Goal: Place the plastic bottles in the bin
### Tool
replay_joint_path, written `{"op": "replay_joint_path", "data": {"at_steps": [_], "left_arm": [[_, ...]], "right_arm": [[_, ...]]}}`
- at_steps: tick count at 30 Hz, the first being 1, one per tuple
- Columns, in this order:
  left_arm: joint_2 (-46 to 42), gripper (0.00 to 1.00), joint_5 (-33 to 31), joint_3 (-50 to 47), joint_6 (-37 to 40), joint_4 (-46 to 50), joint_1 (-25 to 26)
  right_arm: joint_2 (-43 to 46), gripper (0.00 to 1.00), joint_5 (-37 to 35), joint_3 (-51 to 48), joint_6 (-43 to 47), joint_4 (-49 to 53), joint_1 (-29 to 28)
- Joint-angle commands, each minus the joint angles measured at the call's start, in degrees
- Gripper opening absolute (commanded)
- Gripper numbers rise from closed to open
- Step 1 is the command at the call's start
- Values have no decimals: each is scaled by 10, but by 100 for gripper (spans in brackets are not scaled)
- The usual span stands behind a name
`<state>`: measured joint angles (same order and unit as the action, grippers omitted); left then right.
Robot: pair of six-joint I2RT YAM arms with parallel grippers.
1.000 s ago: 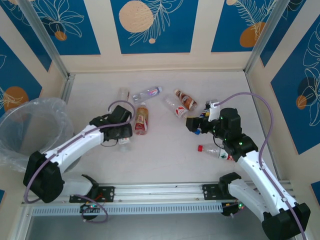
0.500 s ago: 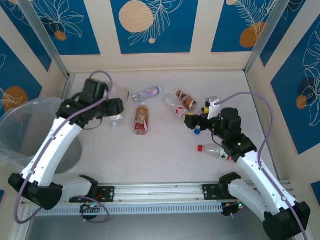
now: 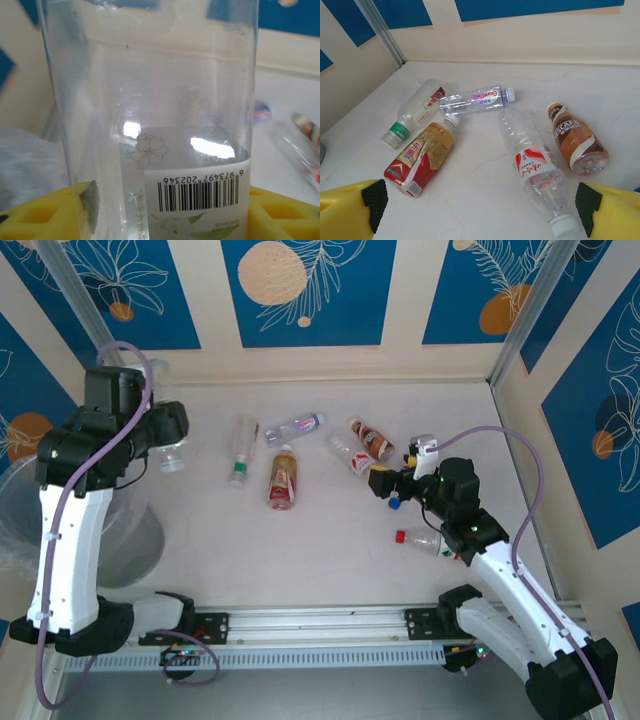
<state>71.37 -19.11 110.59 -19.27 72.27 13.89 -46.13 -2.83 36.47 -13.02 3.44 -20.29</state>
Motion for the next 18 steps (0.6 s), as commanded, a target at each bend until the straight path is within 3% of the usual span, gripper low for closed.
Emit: {"op": "replay_joint_path", "data": {"at_steps": [1,8,14,18], "left_arm": [[-43,59,-157,14,12,4,-11],[-132,61,-342,-98,23,-100,-17],[-155,62,-402,-144,1,-99,-29],[-166,61,-392,-186,-8,-108,-61]], "right_arm": [[-9,99,-11,10,26,-20,-4],[-41,99,12,22,33,-56,-1],[-69,99,30,43,39,-59,-1],[-78,99,39,48,45,-56,0]]}}
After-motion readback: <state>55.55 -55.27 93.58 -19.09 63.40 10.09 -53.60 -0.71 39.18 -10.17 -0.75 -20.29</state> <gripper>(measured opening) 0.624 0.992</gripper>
